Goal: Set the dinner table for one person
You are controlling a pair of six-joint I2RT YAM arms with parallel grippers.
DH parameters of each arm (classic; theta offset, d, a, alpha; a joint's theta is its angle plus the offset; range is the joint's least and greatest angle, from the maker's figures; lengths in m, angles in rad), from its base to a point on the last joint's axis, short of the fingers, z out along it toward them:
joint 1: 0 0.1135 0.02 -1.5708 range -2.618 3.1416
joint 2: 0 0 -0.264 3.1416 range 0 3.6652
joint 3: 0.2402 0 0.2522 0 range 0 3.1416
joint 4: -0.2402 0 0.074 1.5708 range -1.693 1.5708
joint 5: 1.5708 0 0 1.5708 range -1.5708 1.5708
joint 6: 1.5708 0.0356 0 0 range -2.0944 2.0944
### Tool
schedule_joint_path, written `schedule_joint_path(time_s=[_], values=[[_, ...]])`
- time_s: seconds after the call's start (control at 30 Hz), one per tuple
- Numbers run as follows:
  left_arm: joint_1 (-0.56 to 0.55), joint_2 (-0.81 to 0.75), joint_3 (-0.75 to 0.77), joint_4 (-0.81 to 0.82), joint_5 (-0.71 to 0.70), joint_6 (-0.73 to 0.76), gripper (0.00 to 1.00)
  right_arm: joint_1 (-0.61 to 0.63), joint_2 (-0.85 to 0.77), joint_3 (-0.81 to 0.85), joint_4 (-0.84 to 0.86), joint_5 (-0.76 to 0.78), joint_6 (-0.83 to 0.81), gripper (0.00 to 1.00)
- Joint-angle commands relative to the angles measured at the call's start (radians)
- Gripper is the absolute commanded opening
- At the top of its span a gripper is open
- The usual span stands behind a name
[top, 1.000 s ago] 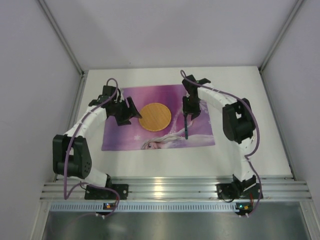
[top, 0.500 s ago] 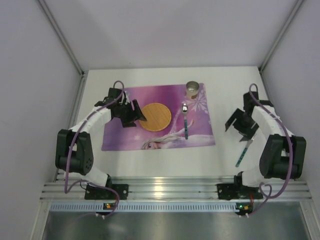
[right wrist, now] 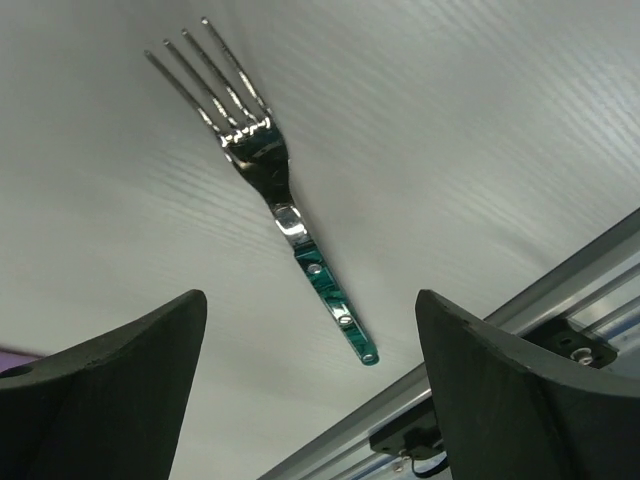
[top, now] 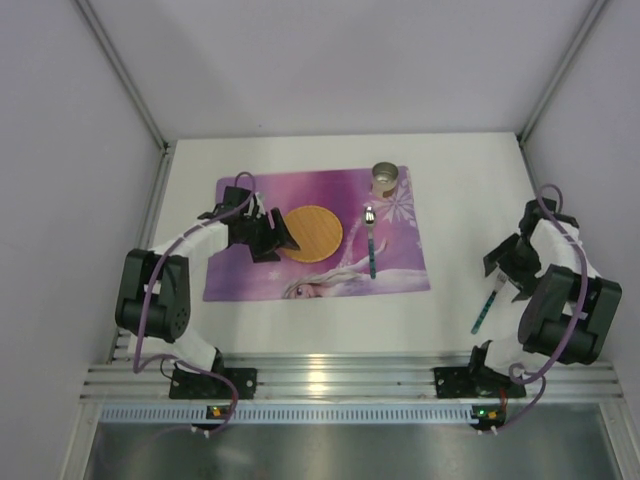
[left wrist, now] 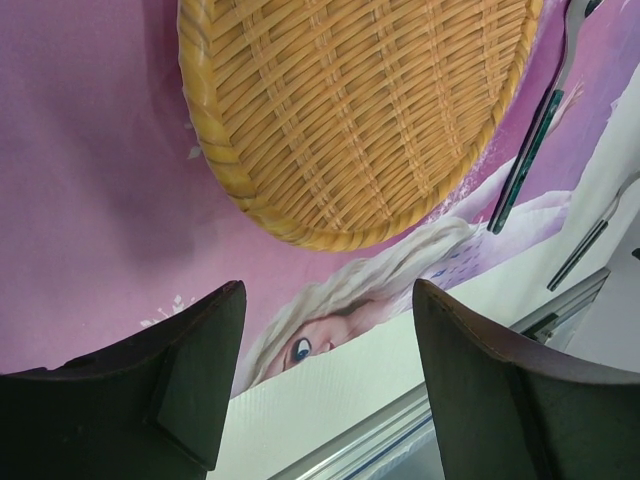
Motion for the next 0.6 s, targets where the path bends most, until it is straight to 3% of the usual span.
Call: schedule_joint_path(time_s=[0.0, 0.37, 0.57], values=[[-0.002, 0.001, -0.024, 0.075, 0.034, -0.006, 0.72, -0.043, 0.004, 0.032, -0.007, 0.101, -0.049, 0.85], [-0.002, 0.047, 0.002, 0.073, 0.042, 0.005, 0.72, -0.051, 0.093, -0.111, 0.180, 0.063, -0.040, 0.64], [-0.002, 0.040, 0.003, 0.063, 0.022, -0.001, 0.72, -0.051, 0.128, -0.119, 0.223, 0.053, -0.078, 0.37]])
